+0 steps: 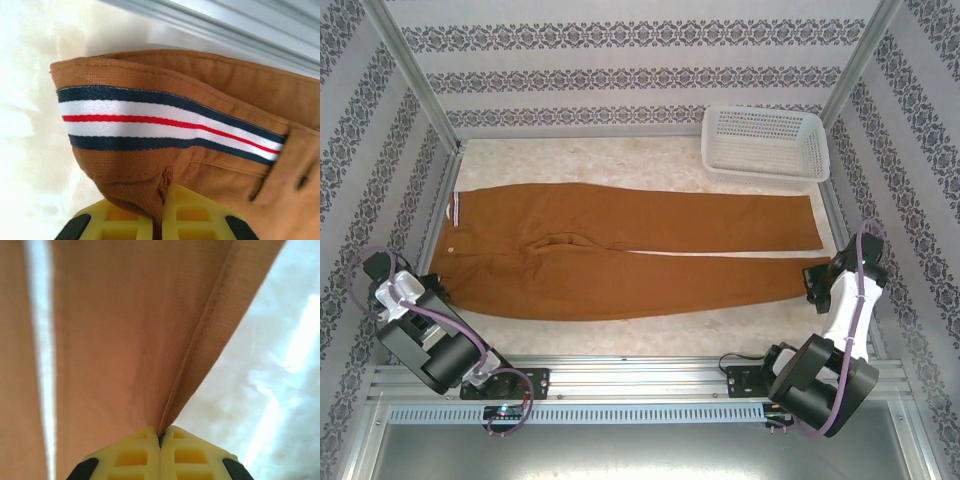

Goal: Roll up the long pants

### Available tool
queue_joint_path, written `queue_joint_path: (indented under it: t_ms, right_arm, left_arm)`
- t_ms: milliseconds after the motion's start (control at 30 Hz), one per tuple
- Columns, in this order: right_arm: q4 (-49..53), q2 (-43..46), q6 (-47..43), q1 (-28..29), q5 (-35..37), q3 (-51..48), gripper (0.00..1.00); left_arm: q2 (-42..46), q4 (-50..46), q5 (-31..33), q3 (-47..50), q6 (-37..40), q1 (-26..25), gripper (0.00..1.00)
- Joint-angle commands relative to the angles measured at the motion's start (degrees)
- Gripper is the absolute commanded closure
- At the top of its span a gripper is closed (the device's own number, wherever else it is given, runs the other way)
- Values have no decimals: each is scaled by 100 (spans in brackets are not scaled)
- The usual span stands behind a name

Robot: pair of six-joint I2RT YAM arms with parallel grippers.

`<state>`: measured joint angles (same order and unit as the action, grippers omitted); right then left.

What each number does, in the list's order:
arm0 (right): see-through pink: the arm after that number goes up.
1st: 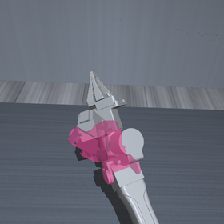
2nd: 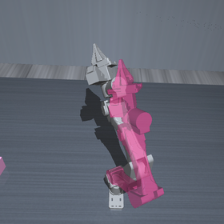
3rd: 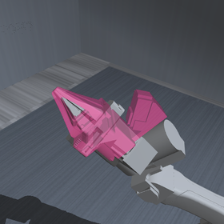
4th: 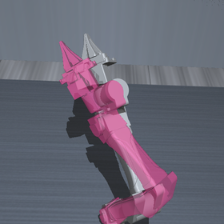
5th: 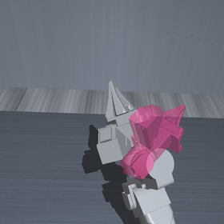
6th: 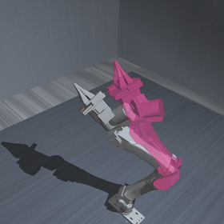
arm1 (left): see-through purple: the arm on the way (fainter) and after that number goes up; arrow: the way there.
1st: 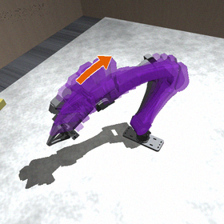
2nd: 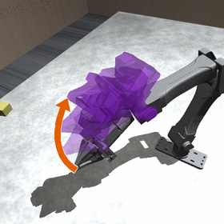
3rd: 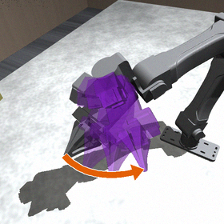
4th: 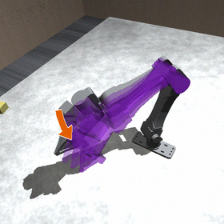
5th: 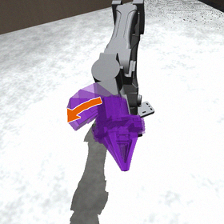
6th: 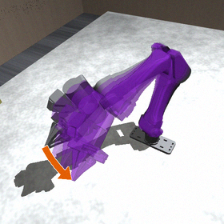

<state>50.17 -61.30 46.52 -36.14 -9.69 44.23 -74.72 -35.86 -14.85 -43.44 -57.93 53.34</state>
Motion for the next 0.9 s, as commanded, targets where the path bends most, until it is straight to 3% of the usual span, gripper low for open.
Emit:
queue_joint_path:
  t_ms: [0,433,700,867]
  right_arm:
    - [-294,-73,-200,64,-128,529,100]
    - [-41,-1575,-509,480,-306,2606,100]
    - [307,-1684,-766,328,-238,3299,100]
    - [360,-1455,-833,302,-94,3201,100]
  left_arm:
    - [299,-130,-327,-678,-31,23,100]
    - [83,-479,-907,-2309,-72,-126,100]
    - [-71,-840,-390,-2638,344,-131,100]
    - [100,-1047,-255,-2567,505,-129,100]
